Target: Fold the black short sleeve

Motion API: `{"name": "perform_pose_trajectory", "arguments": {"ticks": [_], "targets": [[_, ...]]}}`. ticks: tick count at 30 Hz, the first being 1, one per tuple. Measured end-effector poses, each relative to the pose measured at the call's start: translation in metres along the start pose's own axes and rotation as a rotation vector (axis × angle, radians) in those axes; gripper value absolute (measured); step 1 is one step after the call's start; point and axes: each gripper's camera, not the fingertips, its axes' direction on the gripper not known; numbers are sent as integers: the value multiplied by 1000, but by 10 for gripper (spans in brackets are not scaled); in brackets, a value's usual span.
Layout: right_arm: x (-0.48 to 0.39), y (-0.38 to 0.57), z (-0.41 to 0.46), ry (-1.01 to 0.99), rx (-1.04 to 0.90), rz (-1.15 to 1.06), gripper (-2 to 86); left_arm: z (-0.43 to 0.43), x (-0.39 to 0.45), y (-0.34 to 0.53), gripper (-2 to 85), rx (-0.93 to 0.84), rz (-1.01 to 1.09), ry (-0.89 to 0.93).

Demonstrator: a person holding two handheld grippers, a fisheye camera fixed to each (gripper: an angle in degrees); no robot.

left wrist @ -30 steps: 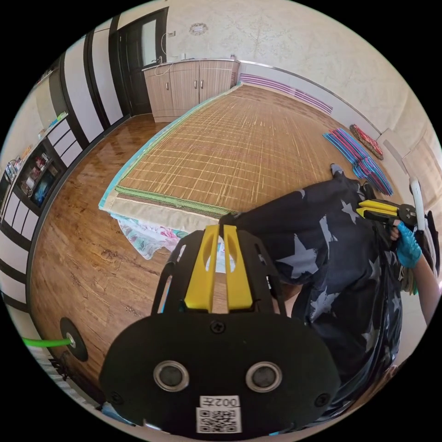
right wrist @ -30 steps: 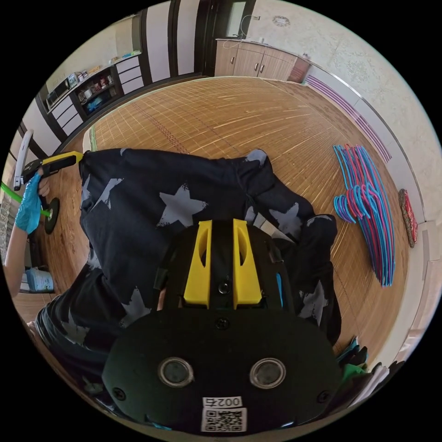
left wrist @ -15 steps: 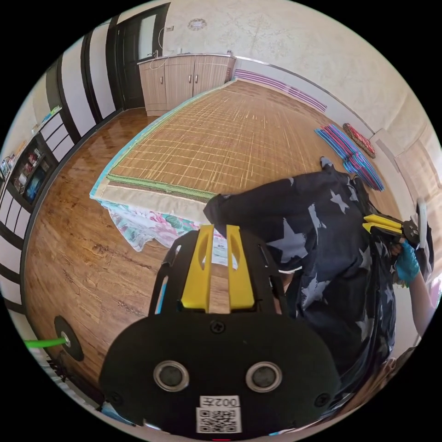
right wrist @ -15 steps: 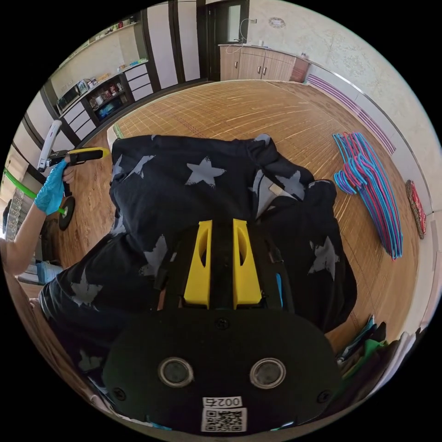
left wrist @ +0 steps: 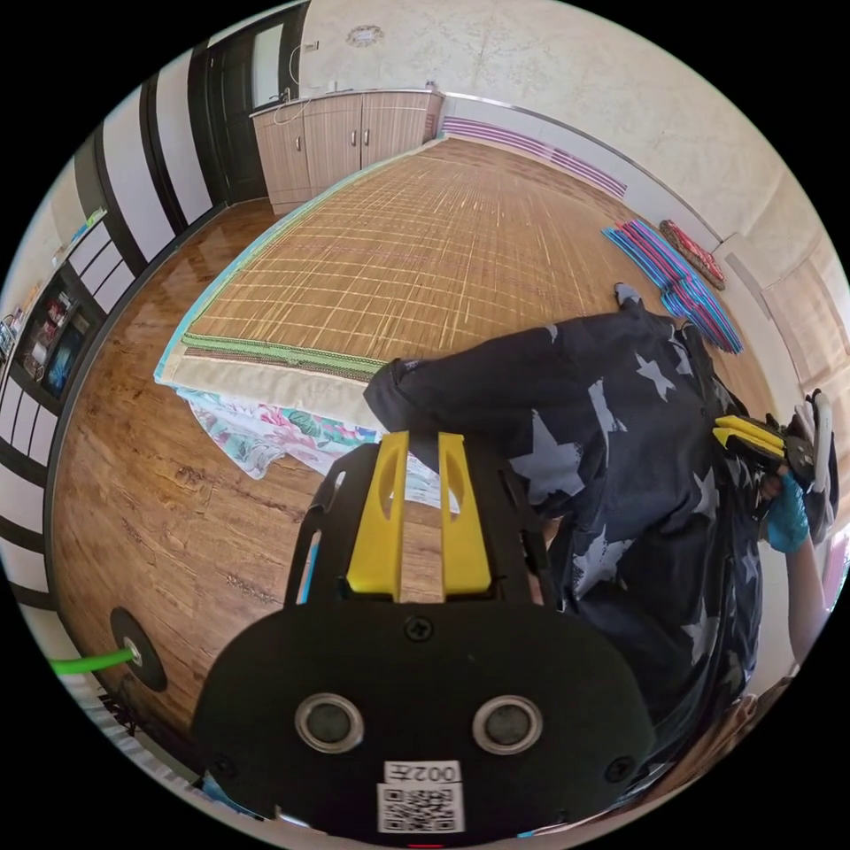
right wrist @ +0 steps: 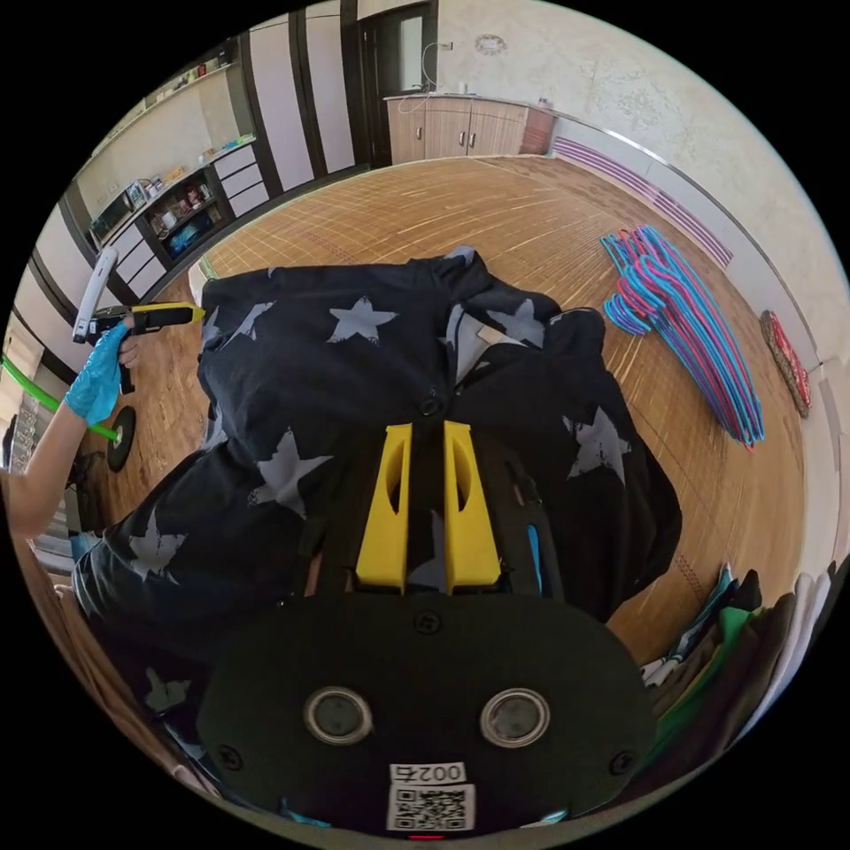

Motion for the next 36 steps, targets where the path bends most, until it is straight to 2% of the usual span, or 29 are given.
{"name": "perform_pose_trajectory", "arguments": {"ticks": [6, 11, 17, 22, 25, 27, 31, 36], "targets": [[48, 45, -41, 149, 28, 170, 72, 5, -4, 2, 24, -9, -11, -8], [108, 110, -82, 351, 29, 420, 75, 13, -6, 2, 26, -17, -16, -12], [141, 158, -79, 298, -41, 520, 83, 18, -17, 7, 27, -12, -45, 1], [136, 150, -88, 353, -73, 522, 80, 18, -30, 19, 30, -3, -80, -15], [102, 126, -115, 451, -35, 451, 71, 22, -40, 30, 41, -5, -68, -14], [77, 106, -128, 446, 2, 379, 69, 28, -46, 38, 58, -2, -54, 1], [23, 46, -147, 311, 79, 197, 72, 50, -55, 55, 101, -12, 4, 97], [-49, -41, -145, 97, 157, -48, 83, 70, -52, 73, 109, 3, 86, 218]]}}
